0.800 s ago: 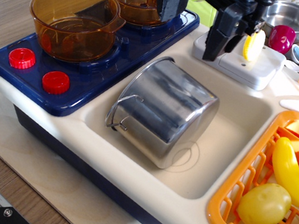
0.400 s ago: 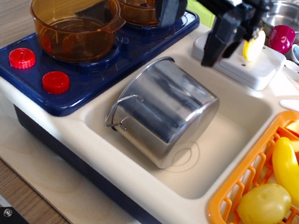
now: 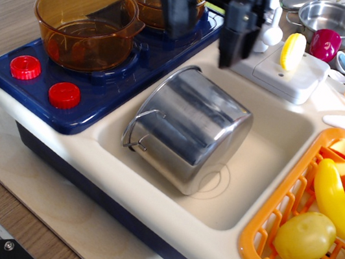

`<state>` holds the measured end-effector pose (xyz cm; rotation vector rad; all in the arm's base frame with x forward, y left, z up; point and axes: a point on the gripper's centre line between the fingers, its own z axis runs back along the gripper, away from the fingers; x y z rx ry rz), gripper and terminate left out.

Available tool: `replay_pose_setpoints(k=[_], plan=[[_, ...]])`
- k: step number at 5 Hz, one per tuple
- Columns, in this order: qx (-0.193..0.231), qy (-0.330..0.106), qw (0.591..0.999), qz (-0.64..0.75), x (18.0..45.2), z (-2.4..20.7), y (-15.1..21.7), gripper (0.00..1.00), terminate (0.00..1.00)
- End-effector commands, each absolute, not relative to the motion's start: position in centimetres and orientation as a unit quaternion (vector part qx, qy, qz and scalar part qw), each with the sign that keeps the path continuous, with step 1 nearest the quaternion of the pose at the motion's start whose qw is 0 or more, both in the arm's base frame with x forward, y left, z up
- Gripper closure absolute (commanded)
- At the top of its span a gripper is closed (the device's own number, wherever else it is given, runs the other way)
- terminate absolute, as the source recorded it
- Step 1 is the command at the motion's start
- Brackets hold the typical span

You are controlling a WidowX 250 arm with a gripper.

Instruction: Flip pot upright which is in sink

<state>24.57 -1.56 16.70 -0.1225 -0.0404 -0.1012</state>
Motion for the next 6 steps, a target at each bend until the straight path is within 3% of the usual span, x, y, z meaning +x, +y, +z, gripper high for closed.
replay_pose_setpoints(k=[1,5,6], plan=[[-0.094,-0.032,0.994,-0.035,24.7,16.0,-0.5,0.00,0.00],[-0.119,-0.059,0.991,-0.006,23.7,13.6,-1.1,0.00,0.00],[-0.108,-0.071,0.992,0.003,23.7,14.1,-2.7,0.00,0.00]])
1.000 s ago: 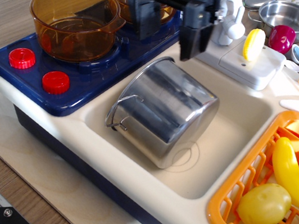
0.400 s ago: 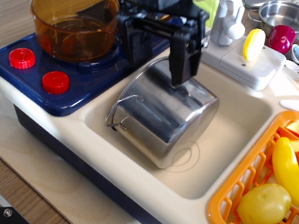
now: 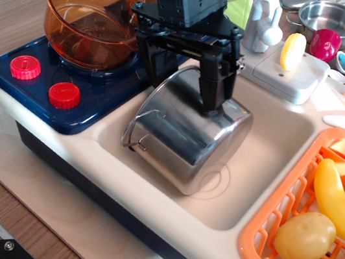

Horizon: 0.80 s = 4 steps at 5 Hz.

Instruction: Flip pot upright which is in sink

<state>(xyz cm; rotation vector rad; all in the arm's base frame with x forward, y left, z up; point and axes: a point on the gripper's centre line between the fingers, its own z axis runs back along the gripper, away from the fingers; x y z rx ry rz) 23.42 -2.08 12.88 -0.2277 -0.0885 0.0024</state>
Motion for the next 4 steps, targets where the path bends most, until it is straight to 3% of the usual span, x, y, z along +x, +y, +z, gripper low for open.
replay_pose_setpoints(k=[1,3,4], plan=[[-0.098,-0.086,0.991,0.017,23.9,14.6,-4.8,1.00,0.00],[-0.077,-0.098,0.991,0.039,24.4,15.1,-8.3,1.00,0.00],[0.023,-0.124,0.992,0.002,24.4,14.7,-10.0,1.00,0.00]])
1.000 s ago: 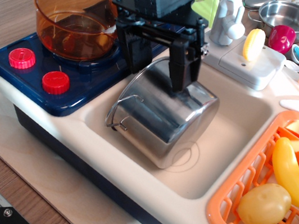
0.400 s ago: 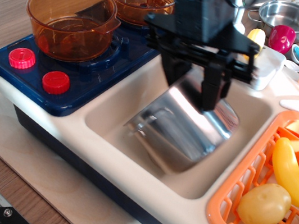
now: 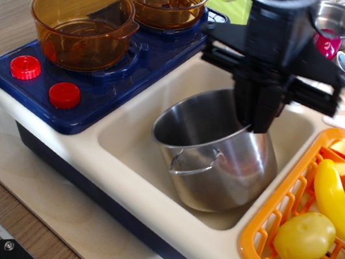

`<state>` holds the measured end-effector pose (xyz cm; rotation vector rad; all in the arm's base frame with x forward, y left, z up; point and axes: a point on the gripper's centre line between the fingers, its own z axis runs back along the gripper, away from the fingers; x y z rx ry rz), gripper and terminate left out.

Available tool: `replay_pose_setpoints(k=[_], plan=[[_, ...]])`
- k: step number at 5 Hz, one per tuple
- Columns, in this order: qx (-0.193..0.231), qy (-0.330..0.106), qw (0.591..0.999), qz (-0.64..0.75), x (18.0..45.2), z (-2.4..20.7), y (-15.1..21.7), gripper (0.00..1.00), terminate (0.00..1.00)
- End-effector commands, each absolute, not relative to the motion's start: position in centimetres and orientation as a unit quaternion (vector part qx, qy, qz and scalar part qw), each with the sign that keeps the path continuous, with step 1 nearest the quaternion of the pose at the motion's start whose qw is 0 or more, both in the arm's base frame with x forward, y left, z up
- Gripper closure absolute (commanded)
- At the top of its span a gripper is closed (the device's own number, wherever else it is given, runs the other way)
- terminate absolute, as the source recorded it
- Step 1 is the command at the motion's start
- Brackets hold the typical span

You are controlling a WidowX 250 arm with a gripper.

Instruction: Flip pot upright which is in sink

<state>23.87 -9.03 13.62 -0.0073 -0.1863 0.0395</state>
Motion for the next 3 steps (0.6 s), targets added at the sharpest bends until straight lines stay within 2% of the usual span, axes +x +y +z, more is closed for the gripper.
replay_pose_setpoints(k=[1,2,3], plan=[[0.054,-0.130,0.990,-0.019,24.39,14.15,-10.27,0.00,0.00],[0.054,-0.130,0.990,-0.019,24.39,14.15,-10.27,0.00,0.00],[0.054,-0.130,0.990,-0.019,24.39,14.15,-10.27,0.00,1.00]])
